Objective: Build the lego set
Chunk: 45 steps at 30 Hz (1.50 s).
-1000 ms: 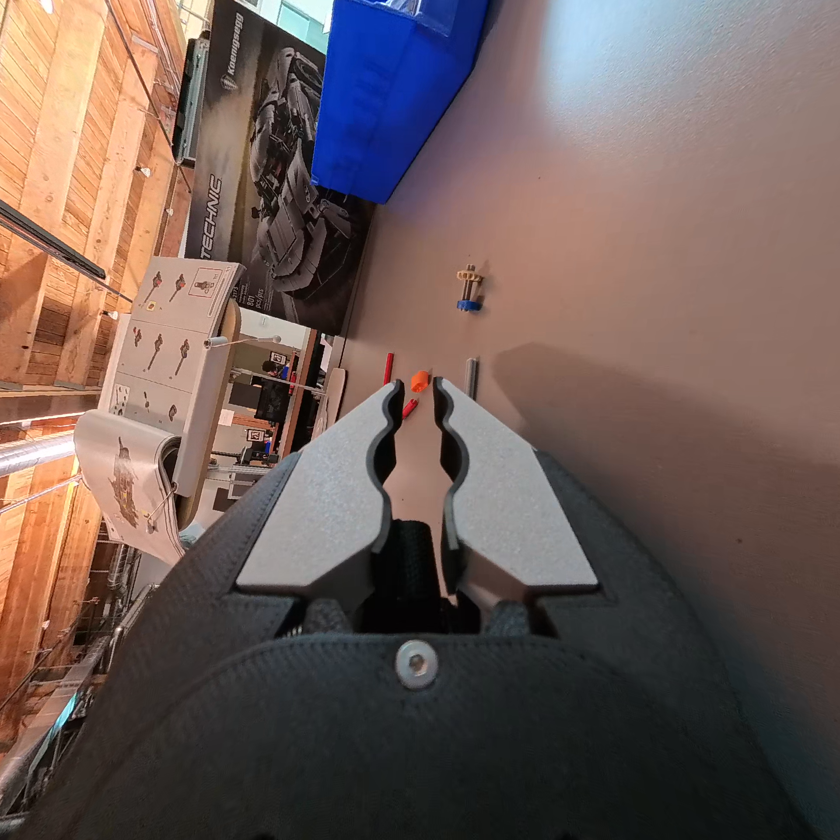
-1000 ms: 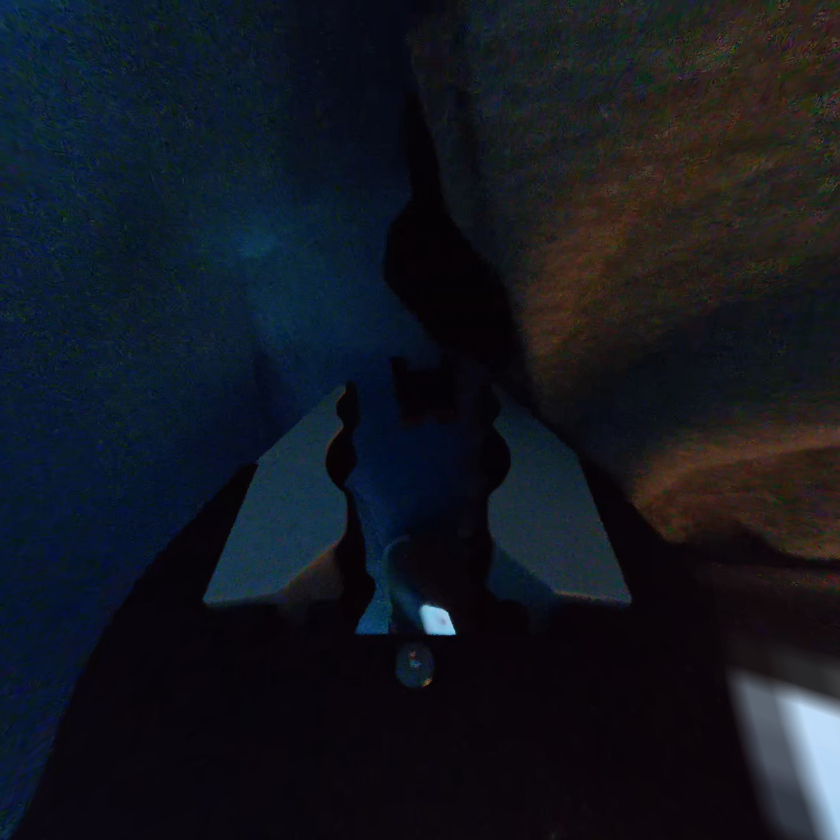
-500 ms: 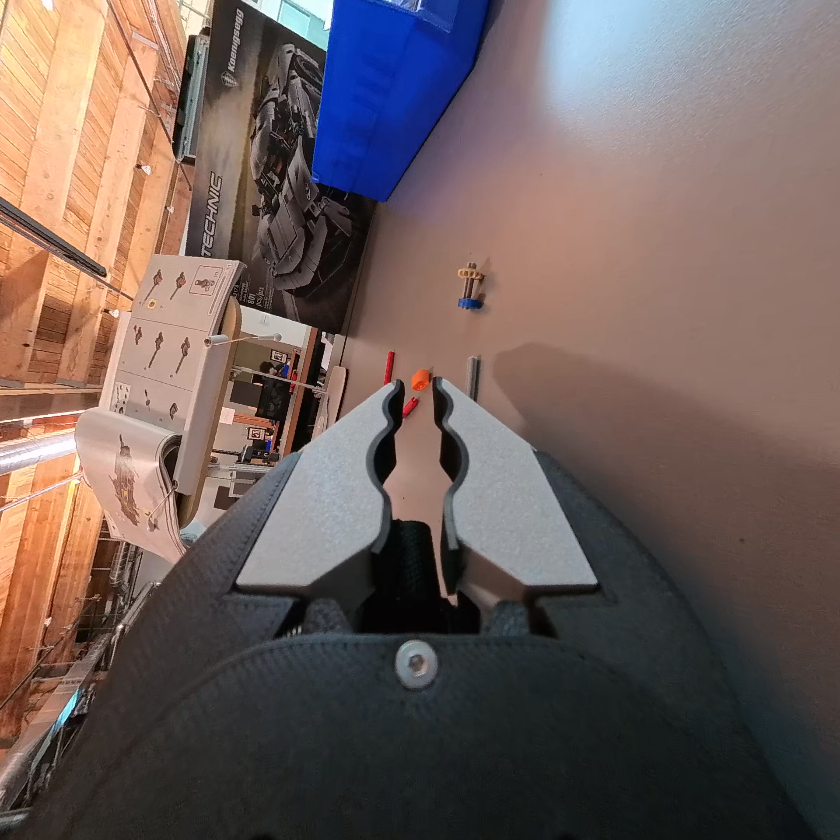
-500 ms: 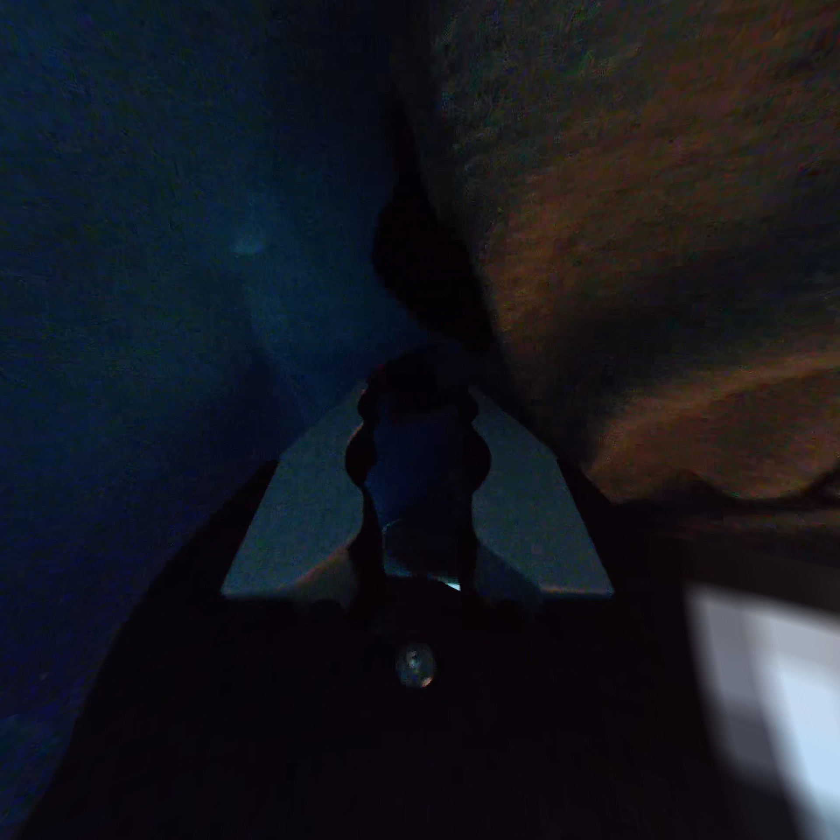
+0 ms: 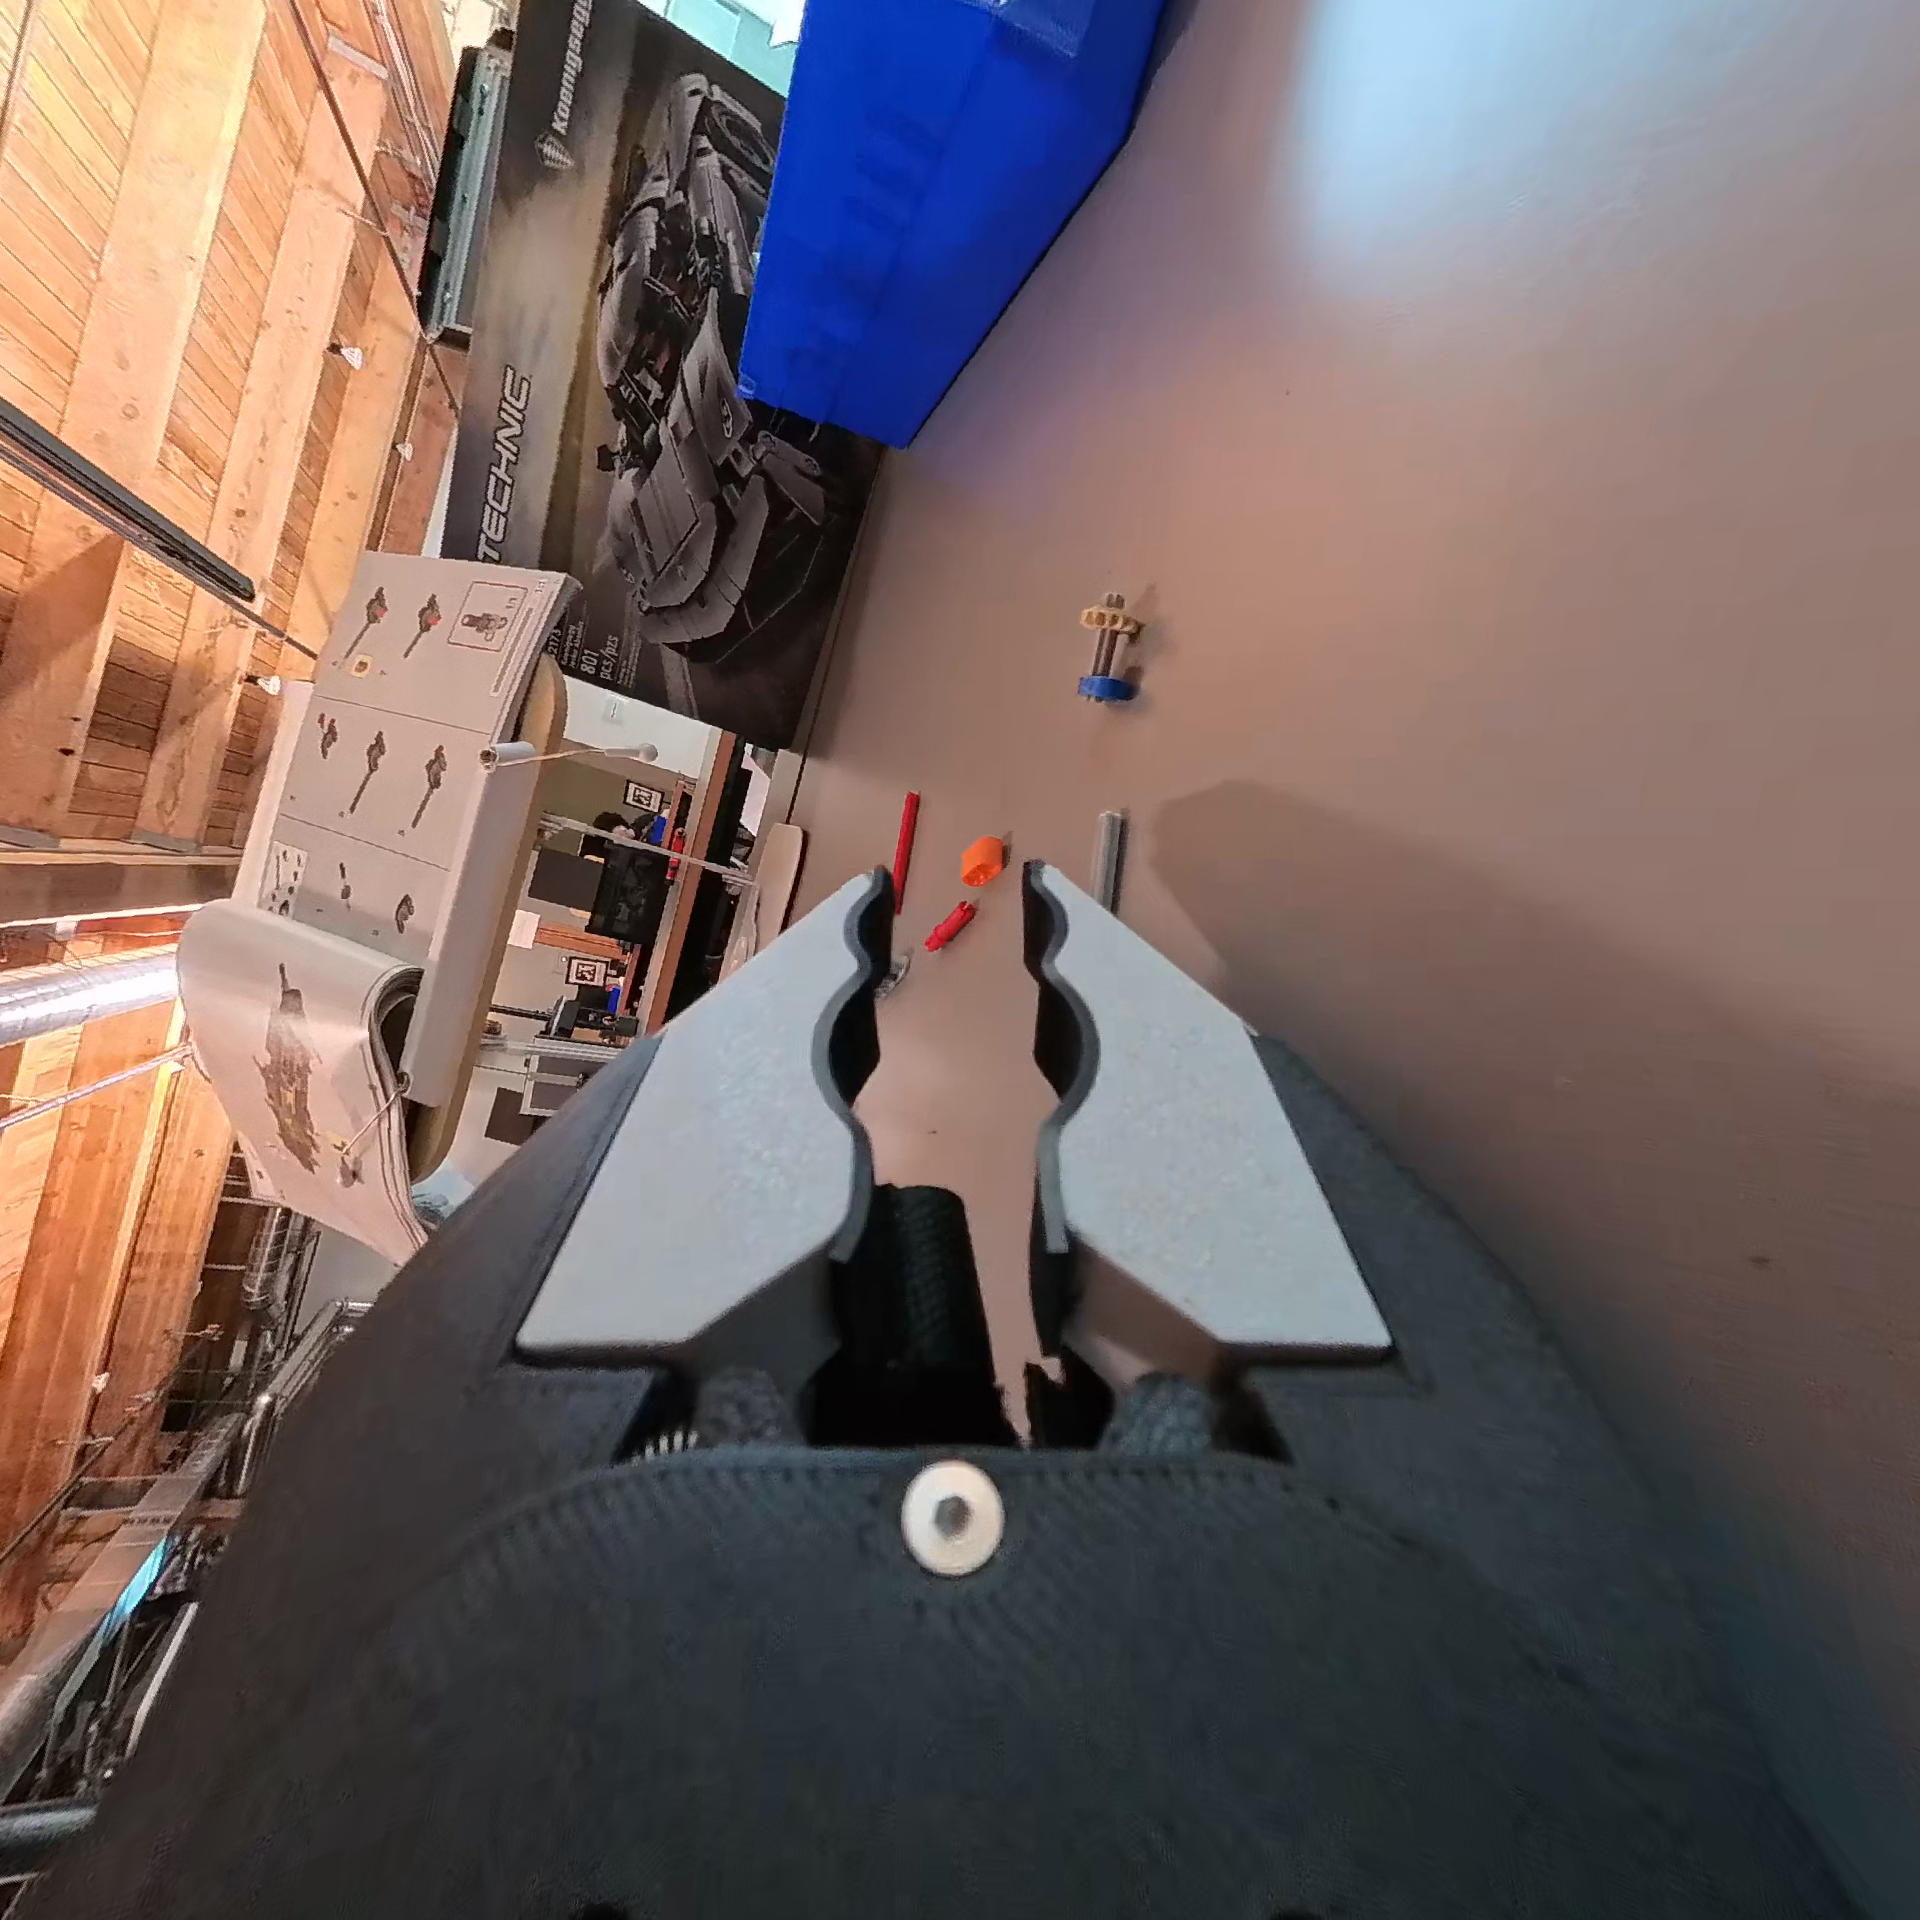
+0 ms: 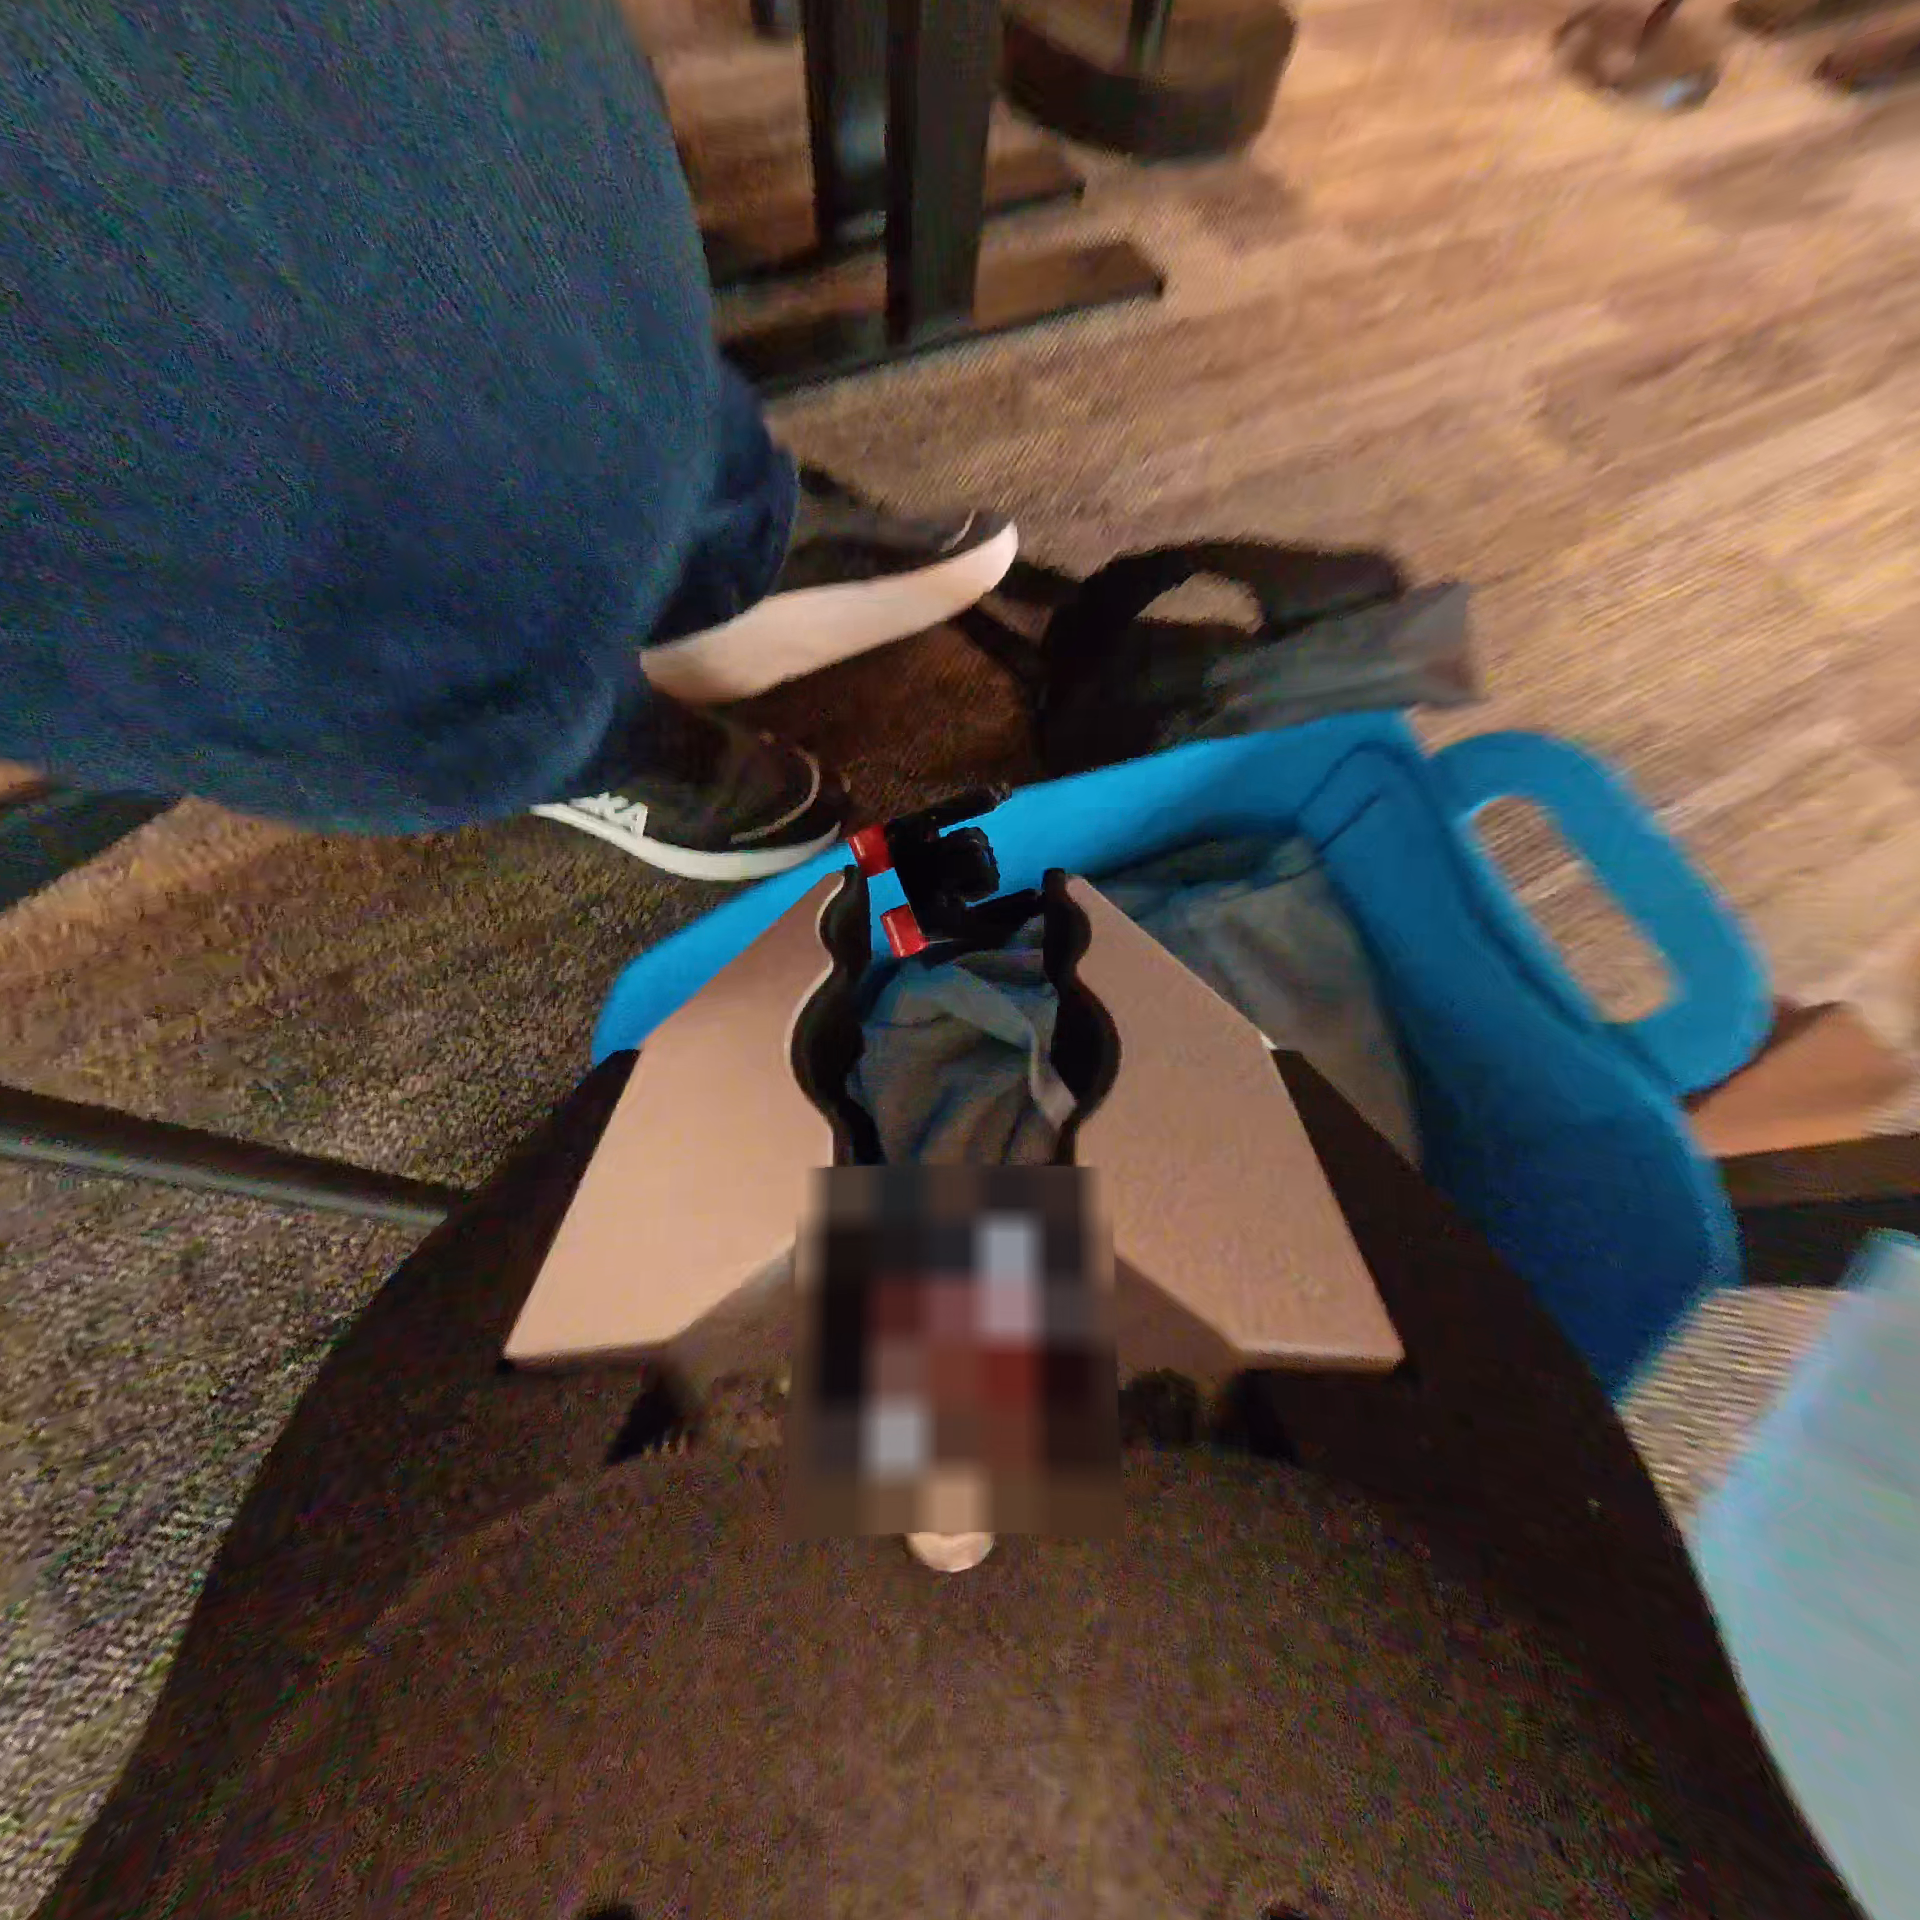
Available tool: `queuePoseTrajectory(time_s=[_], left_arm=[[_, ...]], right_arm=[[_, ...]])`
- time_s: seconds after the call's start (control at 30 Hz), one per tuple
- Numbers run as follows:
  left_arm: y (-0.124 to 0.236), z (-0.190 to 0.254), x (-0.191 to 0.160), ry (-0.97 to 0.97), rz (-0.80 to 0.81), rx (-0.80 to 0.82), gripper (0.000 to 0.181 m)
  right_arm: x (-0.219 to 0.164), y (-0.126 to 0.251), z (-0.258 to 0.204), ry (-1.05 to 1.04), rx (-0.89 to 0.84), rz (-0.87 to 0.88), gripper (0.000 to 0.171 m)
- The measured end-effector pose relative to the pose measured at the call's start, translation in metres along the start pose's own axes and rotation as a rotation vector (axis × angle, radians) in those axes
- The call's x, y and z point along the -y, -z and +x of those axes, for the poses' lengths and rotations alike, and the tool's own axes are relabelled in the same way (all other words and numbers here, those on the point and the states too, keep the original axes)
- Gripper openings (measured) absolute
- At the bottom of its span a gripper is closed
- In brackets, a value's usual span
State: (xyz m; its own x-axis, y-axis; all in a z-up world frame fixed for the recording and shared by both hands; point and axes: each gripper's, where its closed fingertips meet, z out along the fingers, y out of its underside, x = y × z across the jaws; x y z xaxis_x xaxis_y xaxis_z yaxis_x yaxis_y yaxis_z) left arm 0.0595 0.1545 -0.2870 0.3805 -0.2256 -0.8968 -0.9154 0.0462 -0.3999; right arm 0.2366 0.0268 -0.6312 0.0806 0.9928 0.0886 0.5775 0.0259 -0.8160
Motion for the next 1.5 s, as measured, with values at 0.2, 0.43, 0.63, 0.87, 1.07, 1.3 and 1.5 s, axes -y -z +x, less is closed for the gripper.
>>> queuePoseTrajectory(time_s=[0.2, 0.43, 0.63, 0.87, 1.07, 1.3, 1.5], left_arm=[[-0.002, -0.003, -0.004, 0.005, -0.025, 0.014, 0.025], [-0.002, -0.003, -0.007, 0.002, -0.045, 0.021, 0.024], [-0.003, -0.004, -0.011, 0.01, -0.065, 0.018, 0.025], [-0.004, -0.002, -0.011, -0.004, -0.066, 0.015, 0.019], [-0.003, -0.002, -0.011, -0.016, -0.075, 0.021, 0.013], [-0.004, -0.001, -0.015, -0.012, -0.104, 0.02, 0.009], [-0.004, -0.002, -0.015, -0.012, -0.098, 0.025, 0.009]], right_arm=[[0.158, 0.132, -0.004, 0.124, -0.167, 0.128, 0.025], [0.329, 0.175, 0.047, 0.249, -0.289, 0.257, 0.023], [0.336, 0.152, 0.095, 0.224, -0.291, 0.122, 0.022], [0.321, 0.155, 0.105, 0.22, -0.308, 0.136, 0.022], [0.331, 0.122, 0.141, 0.231, -0.153, 0.082, 0.022], [0.332, 0.087, 0.177, 0.22, 0.084, 0.074, 0.023], [0.32, 0.083, 0.159, 0.268, 0.123, -0.001, 0.023]])
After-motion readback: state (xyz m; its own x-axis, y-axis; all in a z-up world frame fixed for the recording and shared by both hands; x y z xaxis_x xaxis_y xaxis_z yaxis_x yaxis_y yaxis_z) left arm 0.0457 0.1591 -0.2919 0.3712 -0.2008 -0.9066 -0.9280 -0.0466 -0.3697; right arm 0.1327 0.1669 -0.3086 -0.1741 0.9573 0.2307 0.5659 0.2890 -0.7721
